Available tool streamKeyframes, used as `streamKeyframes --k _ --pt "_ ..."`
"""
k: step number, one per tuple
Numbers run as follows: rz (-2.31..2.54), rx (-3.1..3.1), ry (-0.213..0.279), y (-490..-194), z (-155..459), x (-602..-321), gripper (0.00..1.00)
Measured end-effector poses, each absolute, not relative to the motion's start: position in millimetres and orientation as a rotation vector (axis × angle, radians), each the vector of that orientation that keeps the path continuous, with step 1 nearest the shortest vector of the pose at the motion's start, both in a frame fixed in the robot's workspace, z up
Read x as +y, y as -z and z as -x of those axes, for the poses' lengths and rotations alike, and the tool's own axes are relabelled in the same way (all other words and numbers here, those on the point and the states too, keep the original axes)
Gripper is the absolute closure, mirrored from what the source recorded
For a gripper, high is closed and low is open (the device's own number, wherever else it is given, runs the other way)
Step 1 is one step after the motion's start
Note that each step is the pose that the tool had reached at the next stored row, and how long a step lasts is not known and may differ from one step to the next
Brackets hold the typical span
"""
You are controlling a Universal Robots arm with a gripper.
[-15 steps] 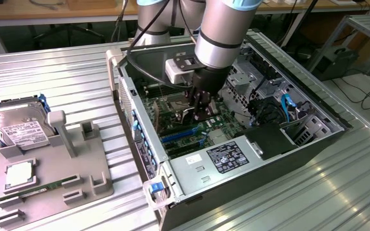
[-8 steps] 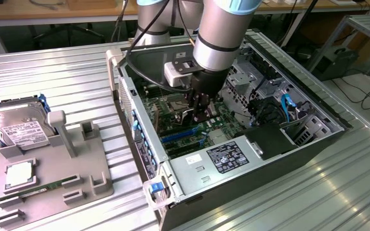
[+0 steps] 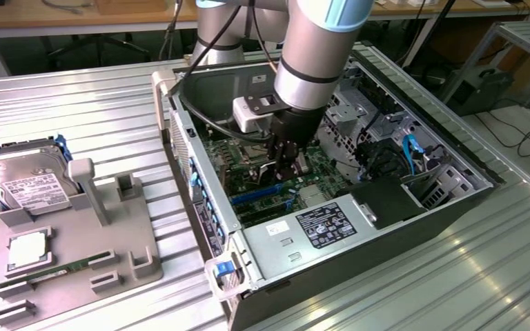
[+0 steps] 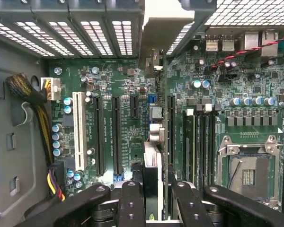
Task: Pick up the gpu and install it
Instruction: 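Insert the gpu into the slot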
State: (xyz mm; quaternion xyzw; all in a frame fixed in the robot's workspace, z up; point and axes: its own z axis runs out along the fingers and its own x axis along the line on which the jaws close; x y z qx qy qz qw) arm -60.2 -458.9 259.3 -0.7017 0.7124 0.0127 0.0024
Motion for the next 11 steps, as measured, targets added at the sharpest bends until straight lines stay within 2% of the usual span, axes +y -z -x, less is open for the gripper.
streamKeyframes --k 11 --pt "2.201 2.235 -0.040 -256.8 66.1 -459.6 0.72"
